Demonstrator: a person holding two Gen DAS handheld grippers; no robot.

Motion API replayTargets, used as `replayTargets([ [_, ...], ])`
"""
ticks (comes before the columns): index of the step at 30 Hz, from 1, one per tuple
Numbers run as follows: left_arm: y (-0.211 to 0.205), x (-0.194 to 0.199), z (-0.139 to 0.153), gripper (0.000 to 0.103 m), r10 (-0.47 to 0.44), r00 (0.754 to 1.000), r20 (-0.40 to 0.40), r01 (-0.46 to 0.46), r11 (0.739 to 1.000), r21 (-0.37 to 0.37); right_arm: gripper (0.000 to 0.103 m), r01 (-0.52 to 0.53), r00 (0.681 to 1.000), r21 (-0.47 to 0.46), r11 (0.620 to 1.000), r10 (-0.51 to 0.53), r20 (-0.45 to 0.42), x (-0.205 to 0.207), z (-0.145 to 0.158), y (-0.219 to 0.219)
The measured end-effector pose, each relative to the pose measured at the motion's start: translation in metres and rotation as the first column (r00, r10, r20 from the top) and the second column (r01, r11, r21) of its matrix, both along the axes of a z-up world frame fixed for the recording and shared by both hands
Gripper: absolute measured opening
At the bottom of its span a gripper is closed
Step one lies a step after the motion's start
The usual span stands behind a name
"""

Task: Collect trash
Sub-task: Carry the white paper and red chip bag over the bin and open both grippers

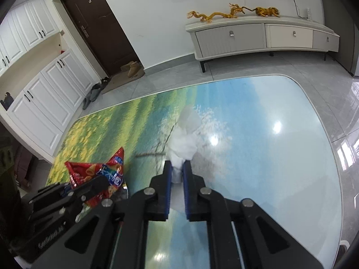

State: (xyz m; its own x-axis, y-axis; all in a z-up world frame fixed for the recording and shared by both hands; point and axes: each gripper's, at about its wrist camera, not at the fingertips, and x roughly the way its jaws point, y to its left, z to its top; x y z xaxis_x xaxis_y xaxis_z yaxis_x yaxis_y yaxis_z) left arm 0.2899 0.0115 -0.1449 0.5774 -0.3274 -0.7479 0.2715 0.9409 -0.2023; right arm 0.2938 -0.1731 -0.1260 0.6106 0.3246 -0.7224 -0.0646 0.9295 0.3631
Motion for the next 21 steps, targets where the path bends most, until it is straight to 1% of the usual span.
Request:
replayTargets([
  [5, -0.008, -0.038, 0.019, 0.009, -0.028, 0.999, 0.039, 0.028, 0.999, 0.019, 0.008, -0.002, 0.999, 0.052, 0.999, -0.001, 0.05, -0.061, 0.028, -0.019],
  [7, -0.015, -0.06, 0.033, 0.009, -0.037, 0.996, 0.076, 0.034, 0.999, 0.04, 0.008, 0.008, 0.997, 0.062, 0.998, -0.013, 0.079, -0.089, 0.043, -0.029],
  [11, -0.029, -0.1, 0.06, 0.009, -0.045, 0.985, 0.166, 0.029, 0.995, 0.093, 0.008, 0.031, 0.989, 0.044, 0.999, -0.037, 0.144, -0.14, 0.071, -0.042],
  [15, -0.043, -0.141, 0.084, 0.009, -0.049, 0.971, 0.234, 0.022, 0.993, 0.114, 0.008, 0.054, 0.979, 0.015, 0.998, -0.056, 0.195, -0.185, 0.09, -0.051],
  [17, -0.049, -0.157, 0.095, 0.009, -0.059, 0.963, 0.263, 0.025, 0.991, 0.129, 0.009, 0.066, 0.976, 0.011, 0.998, -0.067, 0.209, -0.204, 0.096, -0.056],
  [21, -0.058, -0.187, 0.113, 0.009, -0.083, 0.948, 0.306, 0.043, 0.99, 0.136, 0.009, 0.087, 0.968, 0.009, 0.996, -0.087, 0.237, -0.242, 0.105, -0.066],
])
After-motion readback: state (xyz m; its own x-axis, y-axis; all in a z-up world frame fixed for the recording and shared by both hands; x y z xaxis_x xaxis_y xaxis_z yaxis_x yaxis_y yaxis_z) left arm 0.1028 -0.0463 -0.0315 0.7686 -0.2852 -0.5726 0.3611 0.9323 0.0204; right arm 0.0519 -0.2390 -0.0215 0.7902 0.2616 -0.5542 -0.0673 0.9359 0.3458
